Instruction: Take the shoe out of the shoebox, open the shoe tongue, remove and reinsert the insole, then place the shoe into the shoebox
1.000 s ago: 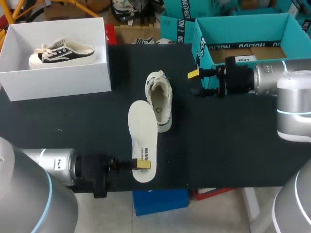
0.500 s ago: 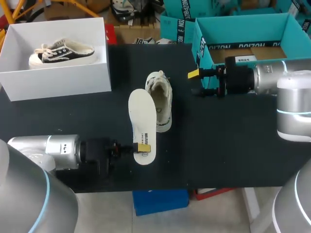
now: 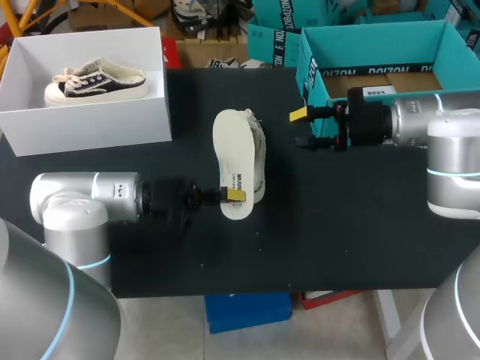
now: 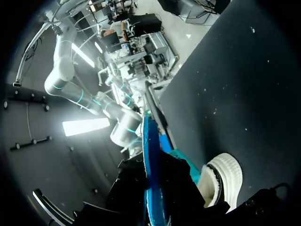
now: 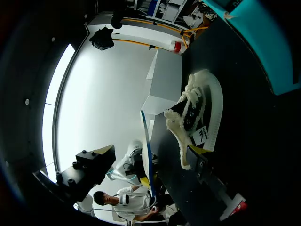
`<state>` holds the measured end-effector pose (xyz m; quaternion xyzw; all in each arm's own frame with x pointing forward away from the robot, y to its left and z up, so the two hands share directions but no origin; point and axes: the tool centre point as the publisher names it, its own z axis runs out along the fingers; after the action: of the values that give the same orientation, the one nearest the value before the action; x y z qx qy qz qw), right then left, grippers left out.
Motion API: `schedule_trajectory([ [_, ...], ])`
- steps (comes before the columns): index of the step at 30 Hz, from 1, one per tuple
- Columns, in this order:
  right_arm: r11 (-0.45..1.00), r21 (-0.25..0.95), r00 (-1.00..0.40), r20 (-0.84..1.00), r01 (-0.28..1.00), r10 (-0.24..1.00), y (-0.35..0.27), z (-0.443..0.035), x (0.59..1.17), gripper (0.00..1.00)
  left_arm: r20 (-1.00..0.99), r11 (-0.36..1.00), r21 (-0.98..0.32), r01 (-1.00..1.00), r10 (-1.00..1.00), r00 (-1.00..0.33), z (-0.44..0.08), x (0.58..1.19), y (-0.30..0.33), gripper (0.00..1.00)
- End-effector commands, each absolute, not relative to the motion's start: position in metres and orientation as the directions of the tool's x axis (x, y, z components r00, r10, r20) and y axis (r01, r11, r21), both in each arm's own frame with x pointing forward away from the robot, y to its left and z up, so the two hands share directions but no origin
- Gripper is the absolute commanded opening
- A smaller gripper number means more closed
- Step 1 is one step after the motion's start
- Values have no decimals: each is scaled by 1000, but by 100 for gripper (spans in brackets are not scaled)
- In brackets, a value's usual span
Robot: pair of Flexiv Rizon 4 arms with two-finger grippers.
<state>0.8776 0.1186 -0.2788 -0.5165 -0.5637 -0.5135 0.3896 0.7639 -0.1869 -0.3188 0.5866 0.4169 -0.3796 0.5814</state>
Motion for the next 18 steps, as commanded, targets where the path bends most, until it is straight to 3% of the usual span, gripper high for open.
schedule_trajectory([
  [1,-63,176,-162,970,982,182,120,-280,878,100,-931,14,364,931,48,363,-322,787,-201,0],
  [18,-63,176,-162,970,982,182,120,-280,878,100,-939,35,345,938,30,344,-328,805,-213,0],
])
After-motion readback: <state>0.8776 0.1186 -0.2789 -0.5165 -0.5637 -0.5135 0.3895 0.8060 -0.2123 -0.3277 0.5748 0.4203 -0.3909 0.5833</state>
